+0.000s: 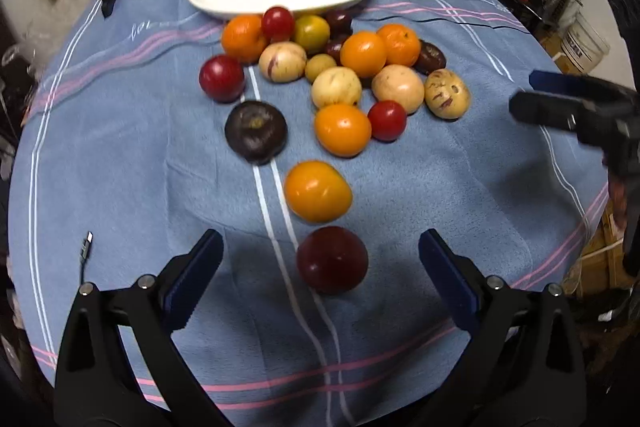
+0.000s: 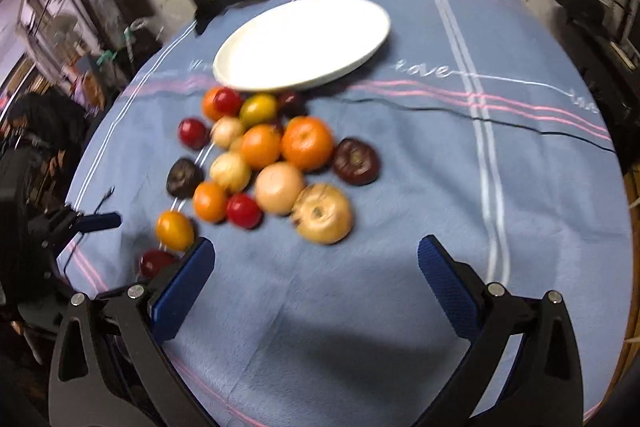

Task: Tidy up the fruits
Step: 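Grasp the dark red plum with the left tool while the right tool reaches toward an orange tomato, then grasp the orange tomato with the right tool while the left tool lifts the plum, then carry the plum and tomato in both tools over the white plate, then open both tools to drop the plum and tomato onto the plate, then move both tools back over the fruit pile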

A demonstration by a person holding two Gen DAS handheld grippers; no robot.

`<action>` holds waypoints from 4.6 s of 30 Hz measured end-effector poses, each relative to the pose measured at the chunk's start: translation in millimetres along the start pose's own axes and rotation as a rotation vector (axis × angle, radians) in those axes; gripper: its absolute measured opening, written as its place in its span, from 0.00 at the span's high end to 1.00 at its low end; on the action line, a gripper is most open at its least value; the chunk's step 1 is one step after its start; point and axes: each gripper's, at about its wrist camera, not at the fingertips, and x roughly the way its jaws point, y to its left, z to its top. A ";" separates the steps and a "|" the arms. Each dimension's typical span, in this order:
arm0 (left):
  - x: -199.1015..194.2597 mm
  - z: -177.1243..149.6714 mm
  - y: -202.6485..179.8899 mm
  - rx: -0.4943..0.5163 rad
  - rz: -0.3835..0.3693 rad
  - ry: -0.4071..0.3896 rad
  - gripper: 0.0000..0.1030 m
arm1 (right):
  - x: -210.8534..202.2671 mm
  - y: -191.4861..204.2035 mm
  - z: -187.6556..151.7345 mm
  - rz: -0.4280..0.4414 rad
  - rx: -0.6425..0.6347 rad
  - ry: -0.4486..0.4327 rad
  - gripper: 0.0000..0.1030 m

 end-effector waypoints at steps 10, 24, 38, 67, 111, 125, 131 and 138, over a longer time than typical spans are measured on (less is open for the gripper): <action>11.1 -3.5 -8.8 0.013 -0.024 0.022 0.48 | 2.5 16.7 -4.6 0.015 -0.008 0.032 0.09; -28.9 -1.9 54.0 -0.085 0.044 -0.056 0.59 | 49.7 90.2 -5.3 0.162 -0.120 0.121 0.23; -45.9 10.8 104.0 -0.183 0.047 -0.121 0.59 | 98.0 121.9 7.7 0.115 -0.205 0.191 0.62; -53.7 187.8 49.9 -0.127 0.073 -0.243 0.59 | -30.7 -0.4 160.9 0.092 -0.073 -0.131 0.62; 89.8 273.1 78.8 -0.182 0.247 -0.078 0.31 | 119.1 -31.6 260.9 0.022 -0.061 0.011 0.33; 17.8 239.6 103.3 -0.266 0.225 -0.179 0.29 | 34.3 -45.1 219.2 0.032 -0.028 -0.096 0.33; -15.4 184.7 103.2 -0.243 0.215 -0.197 0.28 | 2.2 -42.9 159.5 0.034 -0.056 -0.111 0.33; -20.9 105.1 80.2 -0.165 0.158 -0.163 0.27 | -4.1 -27.6 65.2 -0.012 -0.155 -0.048 0.33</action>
